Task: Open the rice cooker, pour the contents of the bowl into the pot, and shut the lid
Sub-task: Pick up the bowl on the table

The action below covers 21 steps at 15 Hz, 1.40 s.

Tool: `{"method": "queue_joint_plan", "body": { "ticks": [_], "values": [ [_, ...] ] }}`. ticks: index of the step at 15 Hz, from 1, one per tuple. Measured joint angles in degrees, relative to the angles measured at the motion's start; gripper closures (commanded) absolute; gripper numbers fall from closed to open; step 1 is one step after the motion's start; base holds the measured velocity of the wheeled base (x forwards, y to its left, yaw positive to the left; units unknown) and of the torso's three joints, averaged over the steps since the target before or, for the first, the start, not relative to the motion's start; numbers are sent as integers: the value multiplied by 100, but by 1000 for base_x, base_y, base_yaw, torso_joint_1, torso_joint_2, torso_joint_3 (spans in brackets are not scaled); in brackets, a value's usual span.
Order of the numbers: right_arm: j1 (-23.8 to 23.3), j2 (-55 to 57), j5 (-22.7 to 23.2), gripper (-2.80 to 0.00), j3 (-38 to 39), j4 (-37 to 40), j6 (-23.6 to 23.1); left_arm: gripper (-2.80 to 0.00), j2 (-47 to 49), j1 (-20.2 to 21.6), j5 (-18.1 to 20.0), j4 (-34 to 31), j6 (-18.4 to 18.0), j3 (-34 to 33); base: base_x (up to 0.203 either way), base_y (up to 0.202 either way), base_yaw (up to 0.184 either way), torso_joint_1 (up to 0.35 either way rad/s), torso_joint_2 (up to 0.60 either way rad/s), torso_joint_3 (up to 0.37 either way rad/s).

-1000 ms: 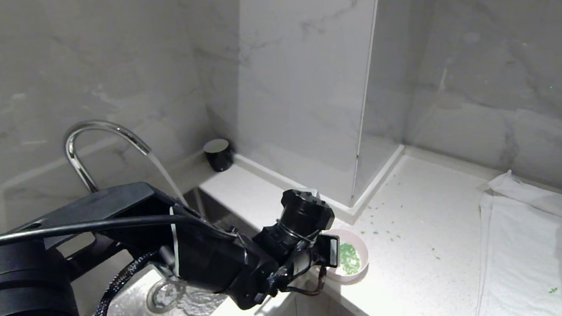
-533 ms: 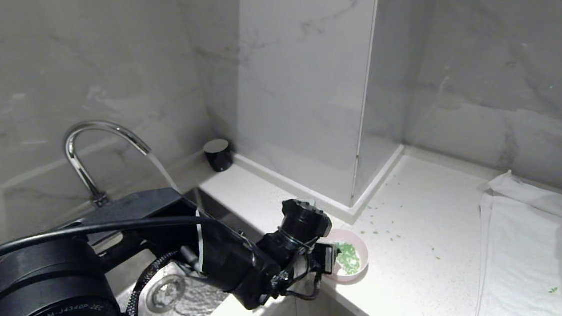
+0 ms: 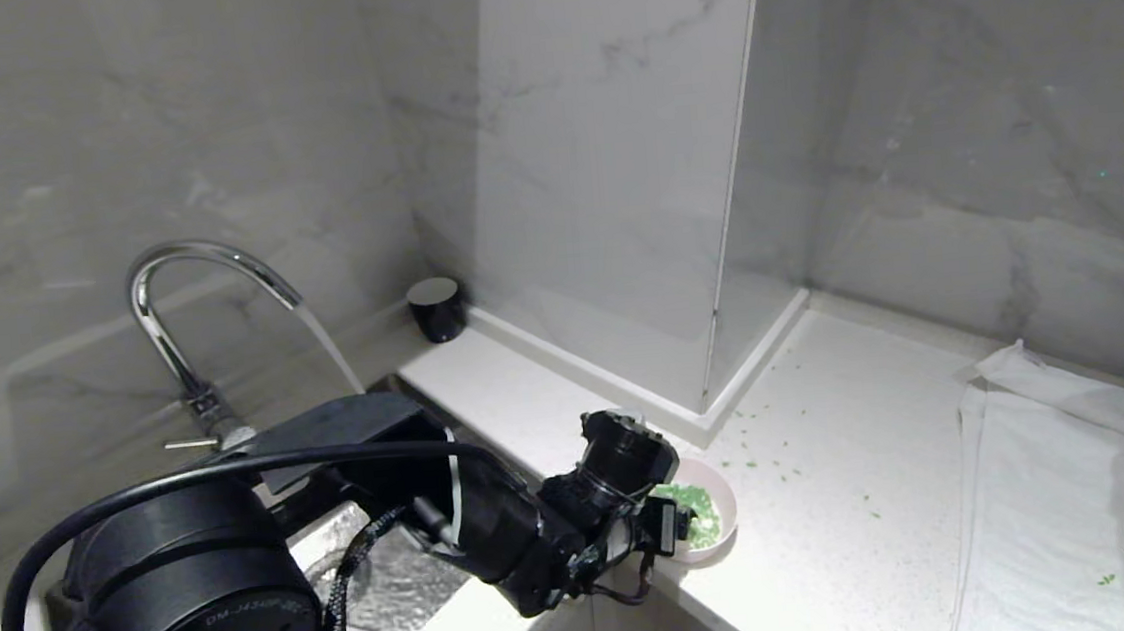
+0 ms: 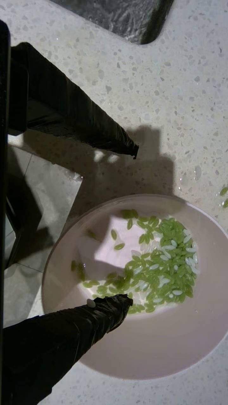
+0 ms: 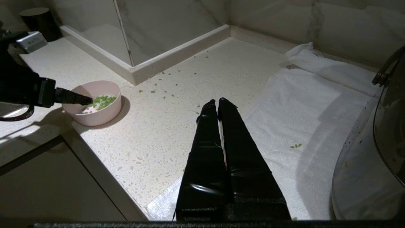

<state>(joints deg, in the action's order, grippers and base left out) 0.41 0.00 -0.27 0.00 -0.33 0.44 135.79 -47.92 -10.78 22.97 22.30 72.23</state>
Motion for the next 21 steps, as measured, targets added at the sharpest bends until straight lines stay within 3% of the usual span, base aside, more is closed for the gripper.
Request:
{"method": "queue_joint_plan", "body": {
  "ticks": [9, 12, 15, 17, 21],
  "values": [
    [0, 0, 2, 0, 0, 2, 0, -280, 89, 178, 17, -1823, 9, 1538, 0, 0, 0, 0, 0, 0],
    [0, 0, 0, 0, 0, 2, -2, -280, 164, 256, 56, -3098, 41, 2501, 0, 0, 0, 0, 0, 0],
    [0, 0, 0, 0, 0, 2, -2, -280, 413, 295, 276, -4769, 79, 3557, 0, 0, 0, 0, 0, 0],
    [0, 0, 0, 0, 0, 2, 2, -280, 633, 319, 403, -5589, 114, 3875, 0, 0, 0, 0, 0, 0],
    [0, 0, 0, 0, 0, 2, 0, -280, 926, 322, 419, -5697, 250, 3965, 0, 0, 0, 0, 0, 0]
  ]
}}
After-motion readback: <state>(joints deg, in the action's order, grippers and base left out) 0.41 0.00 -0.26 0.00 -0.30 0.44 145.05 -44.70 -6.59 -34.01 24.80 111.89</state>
